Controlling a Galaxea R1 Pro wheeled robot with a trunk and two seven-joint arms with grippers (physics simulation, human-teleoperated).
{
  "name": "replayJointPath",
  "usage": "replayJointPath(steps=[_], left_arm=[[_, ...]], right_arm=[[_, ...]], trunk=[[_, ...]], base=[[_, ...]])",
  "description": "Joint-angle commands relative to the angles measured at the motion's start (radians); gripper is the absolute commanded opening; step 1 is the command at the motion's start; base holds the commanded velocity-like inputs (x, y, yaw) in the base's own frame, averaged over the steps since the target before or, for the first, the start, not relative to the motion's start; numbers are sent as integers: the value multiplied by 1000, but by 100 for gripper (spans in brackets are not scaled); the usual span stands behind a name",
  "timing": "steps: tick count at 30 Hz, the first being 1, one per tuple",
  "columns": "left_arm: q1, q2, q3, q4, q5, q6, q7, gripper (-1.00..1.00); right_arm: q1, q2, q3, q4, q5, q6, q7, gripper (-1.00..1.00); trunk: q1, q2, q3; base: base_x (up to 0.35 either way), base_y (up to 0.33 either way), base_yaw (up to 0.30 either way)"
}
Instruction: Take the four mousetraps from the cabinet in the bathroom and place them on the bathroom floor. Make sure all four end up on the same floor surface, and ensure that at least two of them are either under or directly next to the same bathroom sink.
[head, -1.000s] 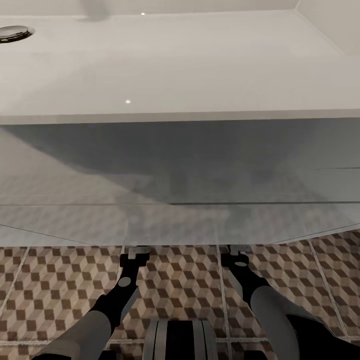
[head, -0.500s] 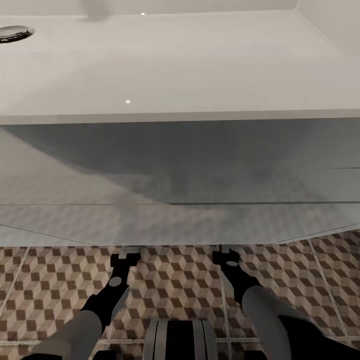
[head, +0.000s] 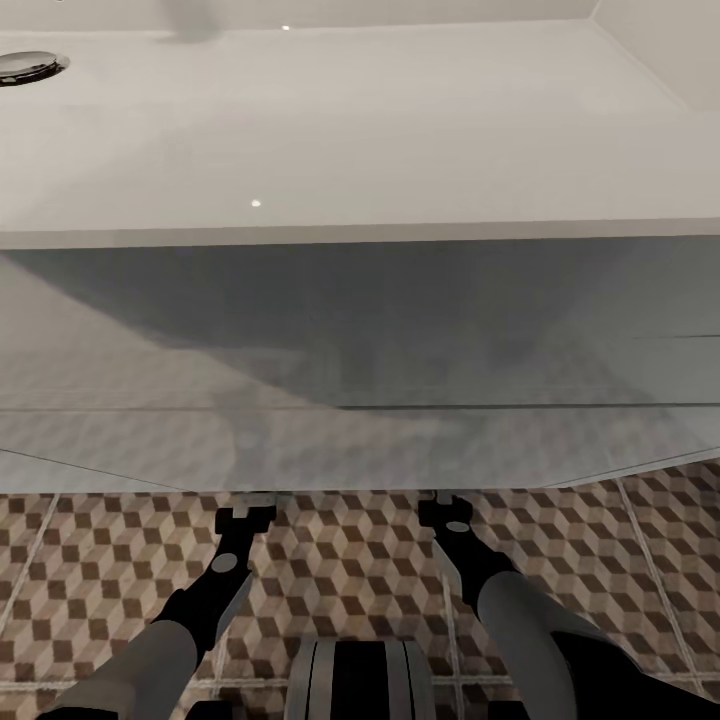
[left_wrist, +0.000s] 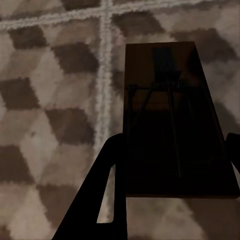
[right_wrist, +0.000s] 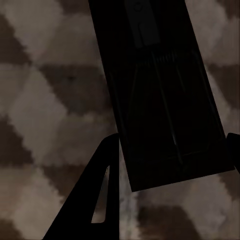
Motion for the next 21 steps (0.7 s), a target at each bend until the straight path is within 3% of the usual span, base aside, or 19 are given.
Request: replayJointPath(steps=[1,13,21], left_arm=[[-1,1,-5,1,-10,0,12,-100],[-1,-3,-6,0,-18,0,17,-100],[-1,-2,-6,-2,-20,-7,22,-100]], right_arm=[[-1,0,-8,1,8,-4,-2,-100],[-1,-5,-8,4,6,-5,-2,-100],[-1,-7,-7,4,7,-5,-2,-100]], trunk=[[0,0,0],[0,0,0],[0,0,0]], base=[[0,0,0],[1,0,0],[114,28,0]])
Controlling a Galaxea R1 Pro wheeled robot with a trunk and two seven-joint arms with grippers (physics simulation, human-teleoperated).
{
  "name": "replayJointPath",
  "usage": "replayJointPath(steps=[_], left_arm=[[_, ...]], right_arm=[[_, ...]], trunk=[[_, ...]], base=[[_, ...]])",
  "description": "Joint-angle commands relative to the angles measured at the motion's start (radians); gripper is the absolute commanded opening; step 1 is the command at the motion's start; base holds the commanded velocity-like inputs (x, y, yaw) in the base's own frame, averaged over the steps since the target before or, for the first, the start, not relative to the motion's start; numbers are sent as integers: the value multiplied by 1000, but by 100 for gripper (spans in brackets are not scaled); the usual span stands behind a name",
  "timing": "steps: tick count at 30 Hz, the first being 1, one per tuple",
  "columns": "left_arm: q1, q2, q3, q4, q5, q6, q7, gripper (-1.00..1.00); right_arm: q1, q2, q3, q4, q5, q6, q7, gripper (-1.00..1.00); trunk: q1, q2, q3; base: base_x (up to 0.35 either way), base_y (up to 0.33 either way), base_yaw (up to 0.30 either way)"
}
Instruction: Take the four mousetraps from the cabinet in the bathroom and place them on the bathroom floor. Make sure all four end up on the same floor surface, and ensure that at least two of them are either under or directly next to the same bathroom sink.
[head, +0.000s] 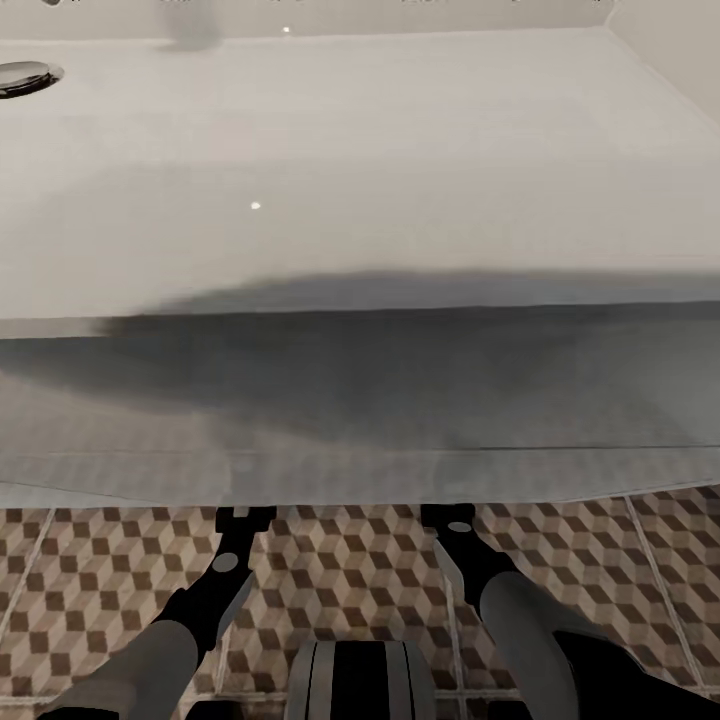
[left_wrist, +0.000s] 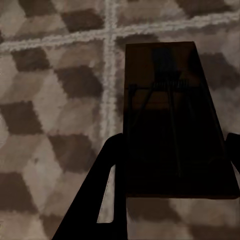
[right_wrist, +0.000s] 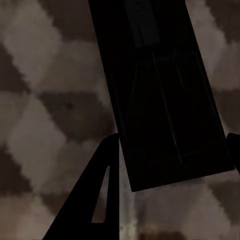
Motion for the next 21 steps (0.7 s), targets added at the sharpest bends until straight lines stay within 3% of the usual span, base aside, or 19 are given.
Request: replayJointPath(steps=[1,21], left_arm=[[-1,0,-4,-1,-11,-1,13,-100],[0,-2,-4,-11,-11,-3,14,-100]], right_arm=[[-1,1,-8,1,8,-4,-2,-100],[-1,0,-8,8,8,-6,-2,-100]], trunk=[[0,0,0],[0,0,0]], base=[[48,9,0],[7,1,0]])
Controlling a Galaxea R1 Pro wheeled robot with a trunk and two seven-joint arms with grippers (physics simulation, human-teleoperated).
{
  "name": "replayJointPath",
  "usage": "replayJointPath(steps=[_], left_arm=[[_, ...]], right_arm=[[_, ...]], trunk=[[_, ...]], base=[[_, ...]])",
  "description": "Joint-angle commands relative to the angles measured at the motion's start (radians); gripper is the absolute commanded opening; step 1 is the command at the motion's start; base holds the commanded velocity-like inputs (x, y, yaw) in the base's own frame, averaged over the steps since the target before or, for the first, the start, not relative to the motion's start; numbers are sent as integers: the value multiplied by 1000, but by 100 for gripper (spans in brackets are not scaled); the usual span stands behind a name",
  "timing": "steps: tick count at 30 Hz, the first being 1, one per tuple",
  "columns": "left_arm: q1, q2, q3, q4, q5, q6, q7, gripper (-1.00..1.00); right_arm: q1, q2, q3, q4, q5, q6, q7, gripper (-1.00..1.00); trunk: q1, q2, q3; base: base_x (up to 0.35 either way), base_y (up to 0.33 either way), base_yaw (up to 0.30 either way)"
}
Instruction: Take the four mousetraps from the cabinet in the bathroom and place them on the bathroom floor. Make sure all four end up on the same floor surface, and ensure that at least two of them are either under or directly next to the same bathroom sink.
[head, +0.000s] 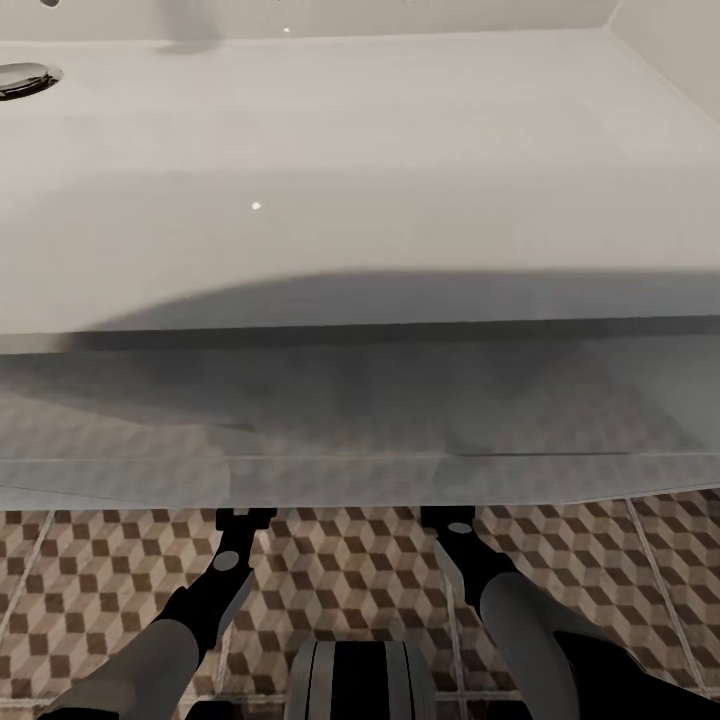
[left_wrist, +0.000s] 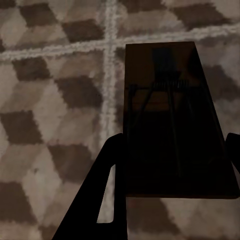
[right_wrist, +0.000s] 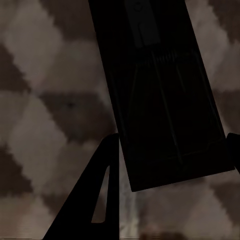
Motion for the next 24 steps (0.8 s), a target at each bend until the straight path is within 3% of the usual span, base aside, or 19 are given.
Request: replayJointPath(steps=[1,8,14,19,24], left_arm=[[0,0,-4,1,-11,0,12,-100],[0,3,-4,3,-4,4,12,-100],[-1,4,-3,7,0,11,12,-100],[-1,5,-3,8,1,14,11,-100],[0,6,-3,8,1,15,10,-100]], right_arm=[[-1,1,-8,2,8,-6,-2,-100],[-1,-2,-8,9,3,-25,-2,-100],[-1,-21,-10,23,0,-31,4,-100],[-1,-46,-11,63,-1,-49,63,-100],[-1,-51,-10,71,2,-65,85,-100]], trunk=[[0,0,0],[0,0,0],[0,0,0],[0,0,0],[0,0,0]], base=[[0,0,0],[0,0,0],[0,0,0],[0,0,0],[0,0,0]])
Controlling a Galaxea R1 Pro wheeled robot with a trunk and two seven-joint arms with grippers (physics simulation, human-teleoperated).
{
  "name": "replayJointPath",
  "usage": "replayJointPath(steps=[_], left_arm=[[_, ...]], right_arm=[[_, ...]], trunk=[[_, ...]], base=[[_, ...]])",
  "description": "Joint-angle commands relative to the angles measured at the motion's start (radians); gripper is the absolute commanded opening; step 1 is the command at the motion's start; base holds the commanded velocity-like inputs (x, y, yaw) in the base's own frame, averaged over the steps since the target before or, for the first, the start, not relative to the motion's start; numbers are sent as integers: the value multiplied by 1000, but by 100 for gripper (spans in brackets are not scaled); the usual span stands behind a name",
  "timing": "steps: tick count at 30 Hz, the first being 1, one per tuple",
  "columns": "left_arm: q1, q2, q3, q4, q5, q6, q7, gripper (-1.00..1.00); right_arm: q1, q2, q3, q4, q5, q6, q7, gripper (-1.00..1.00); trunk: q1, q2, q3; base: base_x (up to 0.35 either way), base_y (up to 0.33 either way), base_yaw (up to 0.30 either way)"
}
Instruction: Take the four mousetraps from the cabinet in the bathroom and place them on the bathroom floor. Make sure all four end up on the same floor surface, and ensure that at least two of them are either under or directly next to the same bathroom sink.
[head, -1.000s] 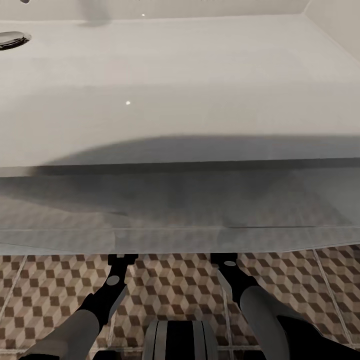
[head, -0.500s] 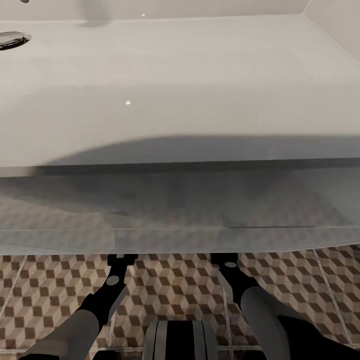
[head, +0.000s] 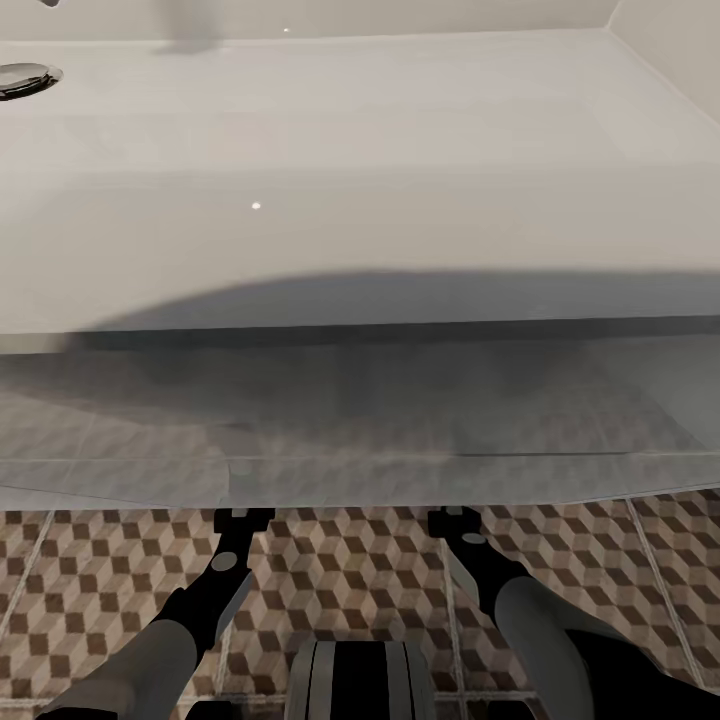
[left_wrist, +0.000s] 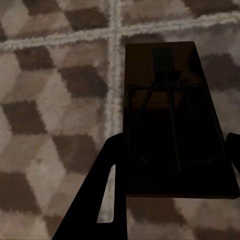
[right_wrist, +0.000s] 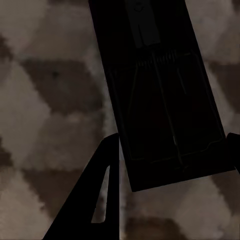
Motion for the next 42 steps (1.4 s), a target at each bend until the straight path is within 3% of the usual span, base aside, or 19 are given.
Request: replayJointPath(steps=[1,19,29,42], left_arm=[[-1,0,-5,2,-10,0,12,-100],[-1,-1,-5,5,-9,0,6,-100],[-1,-1,-5,7,-9,0,3,-100],[-1,-1,-6,6,-13,0,1,-100]], right_arm=[[-1,0,-8,2,10,-6,0,-100],[-1,-5,-6,7,11,-10,49,-100],[-1,-46,-8,9,8,-10,112,-100],[-1,-53,-11,13,5,-1,118,-100]], trunk=[[0,0,0],[0,0,0],[0,0,0],[0,0,0]], base=[[0,0,0],[0,0,0],[0,0,0],[0,0,0]])
